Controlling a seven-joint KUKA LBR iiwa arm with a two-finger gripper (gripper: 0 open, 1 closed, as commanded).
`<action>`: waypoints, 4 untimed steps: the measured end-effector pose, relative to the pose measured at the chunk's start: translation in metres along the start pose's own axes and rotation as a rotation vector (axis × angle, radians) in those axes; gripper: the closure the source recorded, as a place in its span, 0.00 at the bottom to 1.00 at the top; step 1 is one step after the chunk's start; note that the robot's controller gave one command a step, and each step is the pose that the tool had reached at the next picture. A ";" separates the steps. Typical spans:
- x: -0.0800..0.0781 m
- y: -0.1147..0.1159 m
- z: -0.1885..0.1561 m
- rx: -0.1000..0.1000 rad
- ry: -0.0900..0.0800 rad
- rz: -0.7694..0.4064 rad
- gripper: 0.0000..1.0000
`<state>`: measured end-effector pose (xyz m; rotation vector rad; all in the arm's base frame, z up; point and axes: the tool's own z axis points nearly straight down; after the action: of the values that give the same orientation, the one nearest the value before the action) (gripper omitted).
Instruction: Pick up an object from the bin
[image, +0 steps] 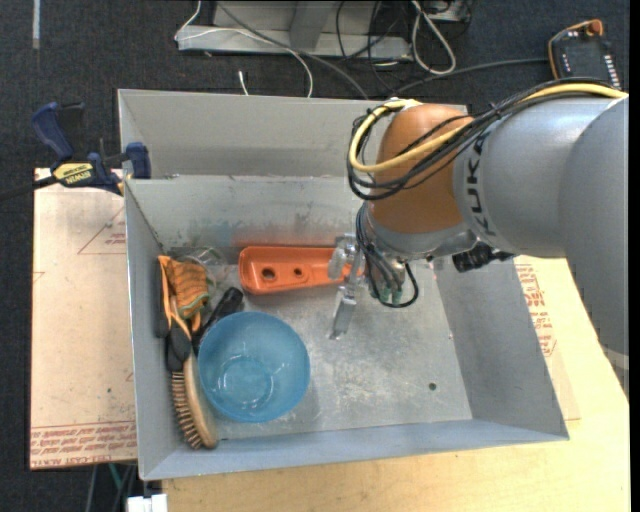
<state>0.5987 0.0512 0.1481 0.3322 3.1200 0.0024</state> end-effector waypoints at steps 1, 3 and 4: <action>-0.012 -0.010 -0.037 -0.003 -0.016 0.257 0.00; -0.049 0.022 0.023 -0.006 -0.025 0.216 0.00; -0.057 -0.005 0.072 0.001 -0.001 0.082 0.00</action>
Offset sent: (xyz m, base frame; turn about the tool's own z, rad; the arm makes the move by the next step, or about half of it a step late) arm 0.0189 -0.0076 -0.0351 0.0249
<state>0.6541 0.0345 0.0766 0.4603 3.1030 0.0013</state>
